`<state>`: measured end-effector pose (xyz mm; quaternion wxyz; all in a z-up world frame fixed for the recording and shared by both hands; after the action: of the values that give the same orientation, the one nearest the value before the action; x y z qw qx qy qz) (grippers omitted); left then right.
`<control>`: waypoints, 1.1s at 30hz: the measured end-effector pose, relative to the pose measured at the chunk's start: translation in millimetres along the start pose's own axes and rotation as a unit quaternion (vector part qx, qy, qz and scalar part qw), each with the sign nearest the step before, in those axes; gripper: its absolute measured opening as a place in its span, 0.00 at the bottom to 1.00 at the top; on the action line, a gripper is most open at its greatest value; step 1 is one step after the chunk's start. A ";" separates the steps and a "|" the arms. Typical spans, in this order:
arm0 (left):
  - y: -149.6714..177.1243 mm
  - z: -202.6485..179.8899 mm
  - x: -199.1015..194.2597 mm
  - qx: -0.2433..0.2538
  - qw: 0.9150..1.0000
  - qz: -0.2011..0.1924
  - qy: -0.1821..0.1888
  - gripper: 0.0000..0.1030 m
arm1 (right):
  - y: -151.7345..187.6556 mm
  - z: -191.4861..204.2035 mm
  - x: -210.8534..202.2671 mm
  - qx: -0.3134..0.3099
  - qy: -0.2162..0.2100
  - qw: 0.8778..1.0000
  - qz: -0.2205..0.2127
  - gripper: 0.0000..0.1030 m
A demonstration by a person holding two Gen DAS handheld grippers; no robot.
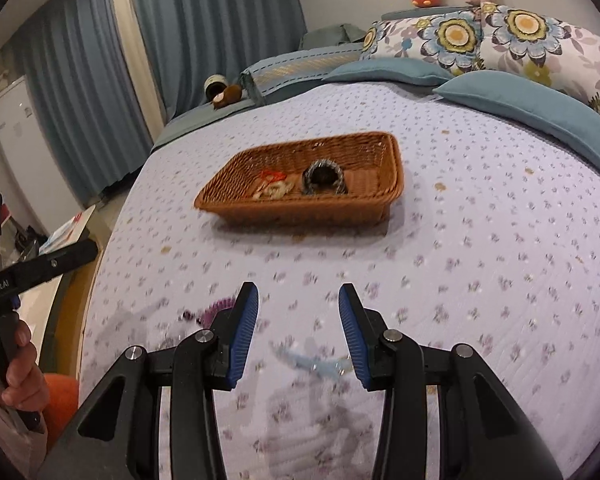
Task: Organize jewelry
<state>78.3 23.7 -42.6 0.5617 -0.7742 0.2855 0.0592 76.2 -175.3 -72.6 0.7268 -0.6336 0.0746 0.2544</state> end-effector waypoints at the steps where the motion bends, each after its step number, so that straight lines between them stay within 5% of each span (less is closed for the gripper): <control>1: 3.6 1.6 0.8 -0.001 1.000 0.008 0.002 0.54 | 3.5 -0.8 0.1 0.000 -0.003 1.000 0.005 0.44; 7: 27.0 5.1 11.7 0.009 0.998 0.055 0.011 0.54 | 11.2 -12.8 5.6 0.014 -0.007 1.000 0.023 0.44; 11: 43.2 6.6 23.3 0.013 0.997 0.074 0.021 0.34 | 14.1 -17.1 13.1 0.017 -0.005 0.999 0.036 0.44; 20: 64.1 9.8 37.8 0.016 0.992 0.124 0.021 0.34 | 24.2 -19.5 25.0 0.007 -0.002 0.998 0.066 0.44; 24: 74.1 -3.4 41.9 0.035 0.987 0.148 0.051 0.34 | 27.0 -14.6 26.5 -0.009 -0.004 0.997 0.072 0.44; 33: 82.3 -2.3 56.8 0.063 0.983 0.168 0.023 0.34 | 30.4 -10.6 25.8 -0.032 0.003 0.997 0.075 0.44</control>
<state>83.0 -16.7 -134.0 0.5848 -0.6794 0.4275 0.1170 86.5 -176.3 -112.5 0.6850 -0.6497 0.1165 0.3084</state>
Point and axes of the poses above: each gripper's, at about its wrist camera, not at the fingertips, and x roughly the way its jaws point, z to its left, y to its underside, the point moved 5 cm from there along x, roughly the way its jaws point, and after that the axes turned 14 degrees about -z, right-handed, at the moved point
